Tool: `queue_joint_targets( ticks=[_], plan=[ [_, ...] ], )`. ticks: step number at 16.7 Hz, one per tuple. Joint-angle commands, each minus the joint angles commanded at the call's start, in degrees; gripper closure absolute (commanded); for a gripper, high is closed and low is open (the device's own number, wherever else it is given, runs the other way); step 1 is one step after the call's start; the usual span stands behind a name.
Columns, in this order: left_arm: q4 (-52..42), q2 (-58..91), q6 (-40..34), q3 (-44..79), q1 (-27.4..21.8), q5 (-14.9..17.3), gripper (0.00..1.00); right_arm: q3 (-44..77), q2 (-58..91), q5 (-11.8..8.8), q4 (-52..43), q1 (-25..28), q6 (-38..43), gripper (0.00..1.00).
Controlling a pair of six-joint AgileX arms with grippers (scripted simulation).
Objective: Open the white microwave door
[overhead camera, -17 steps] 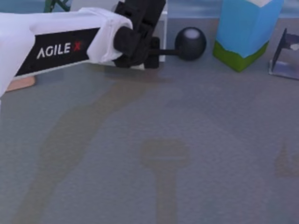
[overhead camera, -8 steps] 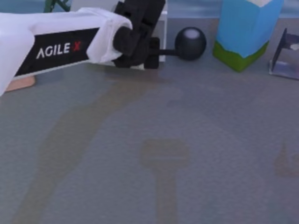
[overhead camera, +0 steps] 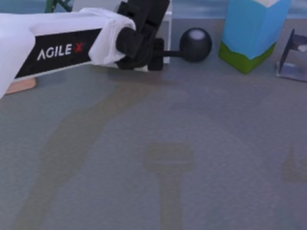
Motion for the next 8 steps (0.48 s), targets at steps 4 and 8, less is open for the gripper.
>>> queue_joint_targets(
  ticks=[4, 8],
  plan=[
    [0.0, 0.0, 0.0, 0.0, 0.0, 0.0, 1.00, 0.0, 0.0, 0.0, 0.0, 0.0, 0.0, 0.00],
    [0.0, 0.1, -0.3, 0.2, -0.5, 0.4, 1.00, 0.0, 0.0, 0.0, 0.0, 0.0, 0.0, 0.00]
  ],
)
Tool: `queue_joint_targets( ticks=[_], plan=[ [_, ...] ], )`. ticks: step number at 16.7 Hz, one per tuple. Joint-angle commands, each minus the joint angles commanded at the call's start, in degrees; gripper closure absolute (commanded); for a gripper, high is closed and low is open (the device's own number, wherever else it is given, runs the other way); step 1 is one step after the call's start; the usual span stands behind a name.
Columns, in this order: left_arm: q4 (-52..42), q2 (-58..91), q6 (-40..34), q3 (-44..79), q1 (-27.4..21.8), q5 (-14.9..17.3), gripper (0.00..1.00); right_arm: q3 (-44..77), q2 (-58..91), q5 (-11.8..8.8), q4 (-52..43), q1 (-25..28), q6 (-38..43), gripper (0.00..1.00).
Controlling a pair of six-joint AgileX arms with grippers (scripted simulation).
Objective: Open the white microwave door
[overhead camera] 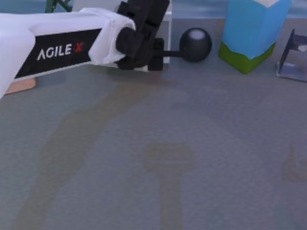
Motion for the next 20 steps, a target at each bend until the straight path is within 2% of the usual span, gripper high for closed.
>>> queue_joint_targets(
  ticks=[7, 20],
  plan=[
    [2.3, -2.6, 3.4, -4.0, 1.1, 2.1, 1.00, 0.0, 0.0, 0.0, 0.0, 0.0, 0.0, 0.00],
    [2.3, -2.7, 3.6, -4.3, 1.1, 2.2, 1.00, 0.0, 0.0, 0.0, 0.0, 0.0, 0.0, 0.00]
  ],
)
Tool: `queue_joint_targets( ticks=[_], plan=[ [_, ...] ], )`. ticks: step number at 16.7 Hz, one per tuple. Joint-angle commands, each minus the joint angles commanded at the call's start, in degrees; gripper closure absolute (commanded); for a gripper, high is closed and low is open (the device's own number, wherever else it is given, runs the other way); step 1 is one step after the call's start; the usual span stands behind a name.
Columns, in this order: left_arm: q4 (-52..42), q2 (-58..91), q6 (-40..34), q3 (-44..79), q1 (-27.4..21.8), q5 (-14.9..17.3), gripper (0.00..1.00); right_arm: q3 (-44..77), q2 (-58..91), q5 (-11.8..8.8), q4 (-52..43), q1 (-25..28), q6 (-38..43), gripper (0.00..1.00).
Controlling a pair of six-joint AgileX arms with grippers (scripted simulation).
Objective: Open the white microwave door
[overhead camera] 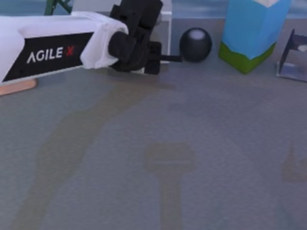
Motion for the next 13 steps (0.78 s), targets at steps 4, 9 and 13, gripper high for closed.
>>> queue_joint_targets(
  ticks=[4, 9, 13],
  plan=[
    [0.0, 0.0, 0.0, 0.0, 0.0, 0.0, 1.00, 0.0, 0.0, 0.0, 0.0, 0.0, 0.0, 0.00],
    [0.0, 0.0, 0.0, 0.0, 0.0, 0.0, 1.00, 0.0, 0.0, 0.0, 0.0, 0.0, 0.0, 0.00],
    [0.0, 0.1, -0.3, 0.2, -0.5, 0.4, 1.00, 0.0, 0.0, 0.0, 0.0, 0.0, 0.0, 0.00]
  ],
)
